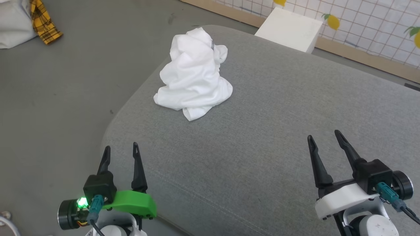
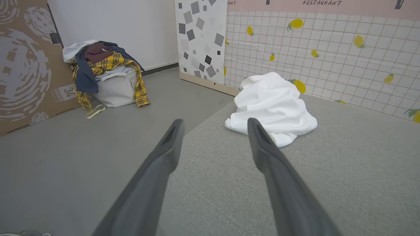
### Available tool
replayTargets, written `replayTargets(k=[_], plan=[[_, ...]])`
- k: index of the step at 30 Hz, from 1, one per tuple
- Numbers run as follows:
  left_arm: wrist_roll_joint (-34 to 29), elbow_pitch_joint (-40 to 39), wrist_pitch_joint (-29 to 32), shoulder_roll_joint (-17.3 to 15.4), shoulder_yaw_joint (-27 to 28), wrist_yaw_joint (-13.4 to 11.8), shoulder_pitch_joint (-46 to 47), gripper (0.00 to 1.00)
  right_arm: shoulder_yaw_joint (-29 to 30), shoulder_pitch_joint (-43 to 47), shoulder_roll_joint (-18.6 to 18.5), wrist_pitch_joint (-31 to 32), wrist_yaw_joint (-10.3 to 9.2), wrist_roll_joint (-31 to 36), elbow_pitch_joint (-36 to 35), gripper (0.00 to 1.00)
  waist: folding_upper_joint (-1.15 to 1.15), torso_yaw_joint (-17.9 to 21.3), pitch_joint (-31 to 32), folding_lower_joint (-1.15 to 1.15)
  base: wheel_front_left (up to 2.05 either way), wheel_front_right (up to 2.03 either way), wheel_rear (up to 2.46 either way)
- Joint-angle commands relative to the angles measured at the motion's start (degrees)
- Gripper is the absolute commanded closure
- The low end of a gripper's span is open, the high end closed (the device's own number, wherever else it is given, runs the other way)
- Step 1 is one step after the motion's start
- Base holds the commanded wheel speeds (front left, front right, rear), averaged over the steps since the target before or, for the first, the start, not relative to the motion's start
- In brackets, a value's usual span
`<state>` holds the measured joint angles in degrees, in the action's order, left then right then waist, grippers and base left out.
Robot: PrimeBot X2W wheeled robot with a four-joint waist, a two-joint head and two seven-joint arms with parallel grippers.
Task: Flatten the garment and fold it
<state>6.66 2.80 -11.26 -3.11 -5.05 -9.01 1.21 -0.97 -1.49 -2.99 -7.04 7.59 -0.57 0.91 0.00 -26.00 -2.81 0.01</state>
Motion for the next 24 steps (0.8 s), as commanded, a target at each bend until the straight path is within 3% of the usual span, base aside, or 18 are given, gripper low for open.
replayTargets(k=[1, 13, 18, 24], plan=[[0.98, 0.11, -0.61, 0.18, -0.27, -0.50, 0.08, 0.00, 0.05, -0.96, 0.08, -0.64, -0.08, -0.47, 0.22, 0.00, 0.00, -0.38, -0.09, 0.00, 0.00, 0.00, 0.00], [3.53, 0.58, -2.01, 0.19, -0.31, -0.72, 1.46, 0.00, -0.22, -2.05, 0.10, -1.85, -0.09, -1.18, 0.74, 0.00, 0.00, -0.50, -1.40, -0.01, 0.00, 0.00, 0.00], [5.95, 1.79, -1.53, -0.41, -0.75, 1.29, 6.38, 0.00, -0.75, -3.60, 0.10, -1.97, -0.09, -0.90, 0.09, 0.00, 0.00, 2.11, -4.30, -0.01, 0.00, 0.00, 0.00], [7.73, 4.62, 3.31, -2.69, -0.89, 3.35, 18.98, 0.00, -0.74, -6.15, 0.09, -2.07, -0.09, -0.14, -1.10, 0.00, 0.00, 7.40, -11.18, -0.01, 0.00, 0.00, 0.00]])
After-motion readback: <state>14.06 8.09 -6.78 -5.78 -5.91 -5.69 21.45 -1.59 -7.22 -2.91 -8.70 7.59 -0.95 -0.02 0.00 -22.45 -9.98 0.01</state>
